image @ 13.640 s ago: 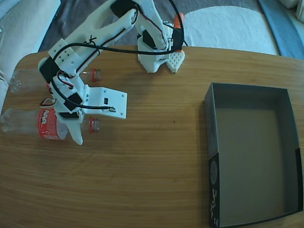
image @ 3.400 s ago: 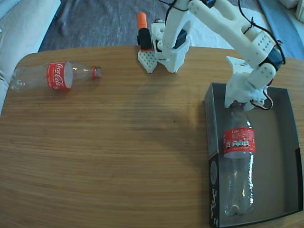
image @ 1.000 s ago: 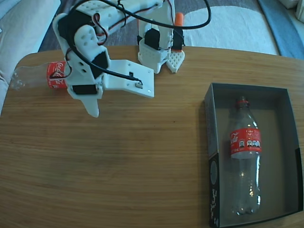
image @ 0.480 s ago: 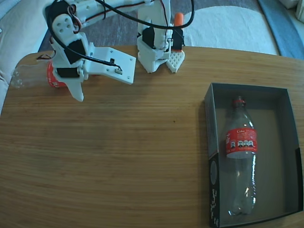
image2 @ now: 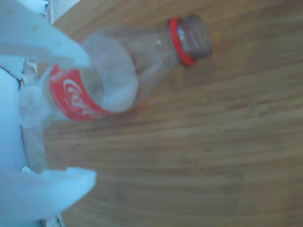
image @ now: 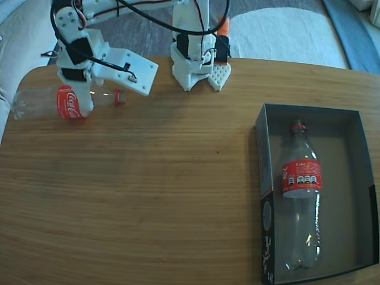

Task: Grasp the bottles and put them in the box.

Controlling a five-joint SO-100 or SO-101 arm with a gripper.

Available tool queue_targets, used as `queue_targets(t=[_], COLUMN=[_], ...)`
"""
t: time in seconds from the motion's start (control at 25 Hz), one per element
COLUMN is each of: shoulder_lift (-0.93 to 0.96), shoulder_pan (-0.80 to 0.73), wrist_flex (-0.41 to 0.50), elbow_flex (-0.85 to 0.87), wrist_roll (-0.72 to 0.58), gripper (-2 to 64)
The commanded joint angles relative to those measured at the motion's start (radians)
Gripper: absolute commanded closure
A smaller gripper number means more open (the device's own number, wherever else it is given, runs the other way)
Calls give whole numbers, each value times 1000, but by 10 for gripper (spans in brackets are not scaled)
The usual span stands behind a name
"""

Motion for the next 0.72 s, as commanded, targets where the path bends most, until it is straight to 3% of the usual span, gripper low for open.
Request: queue_targets(t=[0.0, 0.52, 0.68], shoulder_lift=[41, 41, 46], shoulder_pan=[46, 123, 124], wrist_flex=[67, 67, 67], elbow_flex=[-6, -5, 40], wrist_roll=[-26, -218, -268], gripper=[375, 362, 280])
